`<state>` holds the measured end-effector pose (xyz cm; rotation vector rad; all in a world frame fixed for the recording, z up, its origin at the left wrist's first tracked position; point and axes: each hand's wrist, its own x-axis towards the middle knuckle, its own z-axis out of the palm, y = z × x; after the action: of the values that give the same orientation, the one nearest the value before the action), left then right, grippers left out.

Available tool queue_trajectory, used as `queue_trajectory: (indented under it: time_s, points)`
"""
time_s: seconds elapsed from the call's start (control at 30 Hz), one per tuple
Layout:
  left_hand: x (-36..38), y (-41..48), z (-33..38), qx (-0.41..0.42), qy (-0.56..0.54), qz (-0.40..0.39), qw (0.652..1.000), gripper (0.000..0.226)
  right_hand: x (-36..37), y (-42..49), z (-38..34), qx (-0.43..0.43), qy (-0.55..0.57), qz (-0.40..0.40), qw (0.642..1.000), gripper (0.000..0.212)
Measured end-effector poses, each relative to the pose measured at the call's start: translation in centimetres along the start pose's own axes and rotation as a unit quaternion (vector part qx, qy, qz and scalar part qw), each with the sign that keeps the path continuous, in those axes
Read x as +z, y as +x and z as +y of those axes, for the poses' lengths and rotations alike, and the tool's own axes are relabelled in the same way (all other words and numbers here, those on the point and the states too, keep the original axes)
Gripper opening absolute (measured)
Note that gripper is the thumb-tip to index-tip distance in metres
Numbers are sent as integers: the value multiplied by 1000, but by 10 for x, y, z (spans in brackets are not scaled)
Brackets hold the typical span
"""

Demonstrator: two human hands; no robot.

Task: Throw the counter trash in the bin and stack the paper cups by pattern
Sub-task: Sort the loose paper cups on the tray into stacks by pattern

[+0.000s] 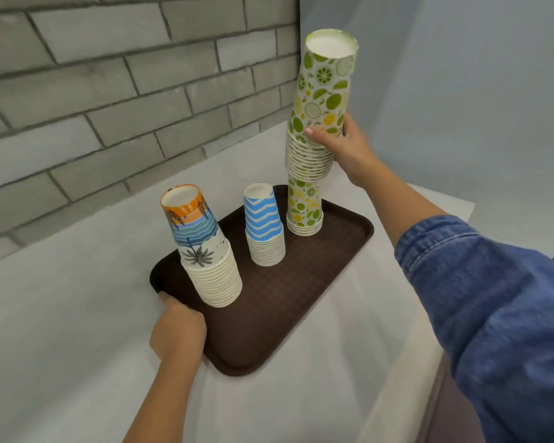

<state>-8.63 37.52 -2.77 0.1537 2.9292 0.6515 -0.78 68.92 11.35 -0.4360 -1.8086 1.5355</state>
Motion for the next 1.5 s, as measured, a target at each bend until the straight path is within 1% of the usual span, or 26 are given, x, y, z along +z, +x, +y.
queue_trajectory:
  time_s: [0.07,0.23,0.43,0.47,0.57,0.73,0.97,1.13,1.27,1.3,1.33,1.5]
  points:
    - [1,2,-1,-3,6,5,1000,63,6,13,6,8,-18,-20,1000,77]
    - [4,7,-3,1,3,18,1000,61,15,25,24,53,-63,-78,994,78]
    - [5,9,-2,-12,12,31,999,59,16,18,60,99,-58,-110,987,61]
    - [5,9,-2,-12,13,33,999,59,16,17,65,105,-59,-114,986,61]
    - [6,8,-2,-10,14,37,999,59,14,14,80,123,-60,-118,984,73]
    - [7,8,-2,-10,19,41,999,57,7,8,94,136,-47,-97,985,55]
    - [7,8,-3,-9,23,47,999,56,4,10,93,139,-54,-97,984,53]
    - [7,8,-3,-7,19,52,998,56,3,13,89,143,-74,-120,980,45]
    - [9,10,-5,-6,14,58,998,57,3,11,86,148,-68,-127,978,33]
    - [10,10,-5,-5,14,59,998,57,2,10,87,144,-64,-127,979,34]
    - [10,11,-6,-5,13,60,998,57,1,8,89,141,-61,-125,980,41]
    - [11,11,-7,-4,2,57,998,58,-5,2,94,142,-72,-100,982,85]
